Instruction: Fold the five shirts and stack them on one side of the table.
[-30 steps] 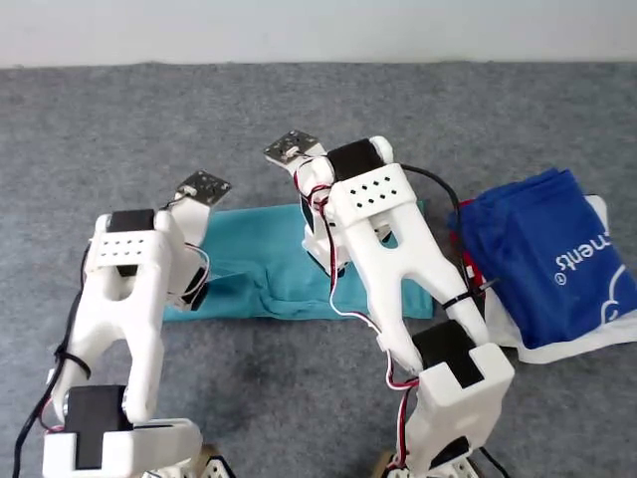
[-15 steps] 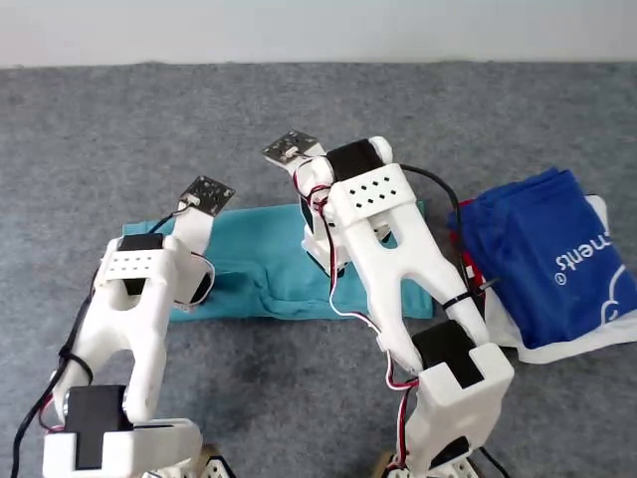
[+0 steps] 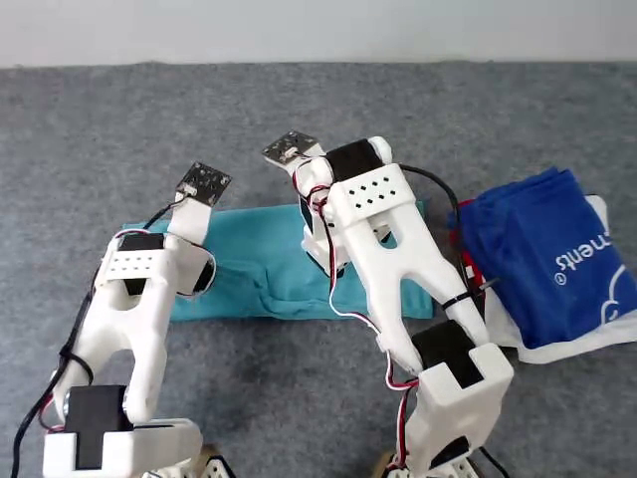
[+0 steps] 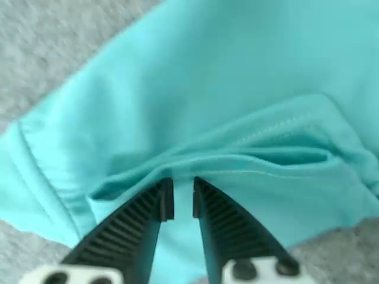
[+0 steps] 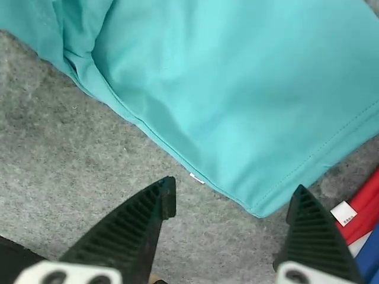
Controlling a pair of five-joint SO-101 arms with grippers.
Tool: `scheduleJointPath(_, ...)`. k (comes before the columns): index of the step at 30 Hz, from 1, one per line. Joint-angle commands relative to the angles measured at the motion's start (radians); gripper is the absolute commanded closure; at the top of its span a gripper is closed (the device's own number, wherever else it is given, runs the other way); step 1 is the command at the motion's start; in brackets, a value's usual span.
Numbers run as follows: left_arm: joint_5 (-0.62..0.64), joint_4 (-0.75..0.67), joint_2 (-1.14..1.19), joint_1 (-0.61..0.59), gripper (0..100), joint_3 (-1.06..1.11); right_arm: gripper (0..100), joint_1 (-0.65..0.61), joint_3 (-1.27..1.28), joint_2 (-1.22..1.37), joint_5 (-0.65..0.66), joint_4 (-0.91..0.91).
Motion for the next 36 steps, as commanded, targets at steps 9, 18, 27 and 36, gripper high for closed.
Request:
scheduleJointPath(9,0.011,-0.043,-0.032,0.009,93,-0.01,69.1,-0.002,0.0,-0.053,-0.003,0.024)
scheduleJointPath(18,0.175,-0.098,-0.055,-0.011,93,-0.018,69.1,0.033,0.0,-0.058,-0.003,0.024)
scheduleJointPath(27,0.235,0.457,-0.15,-0.034,87,-0.493,69.1,0.3,-0.006,-0.064,-0.009,0.035)
scheduleJointPath(36,0.029,0.738,-0.236,-0.06,84,-0.535,69.1,0.344,0.078,-0.054,-0.011,0.038)
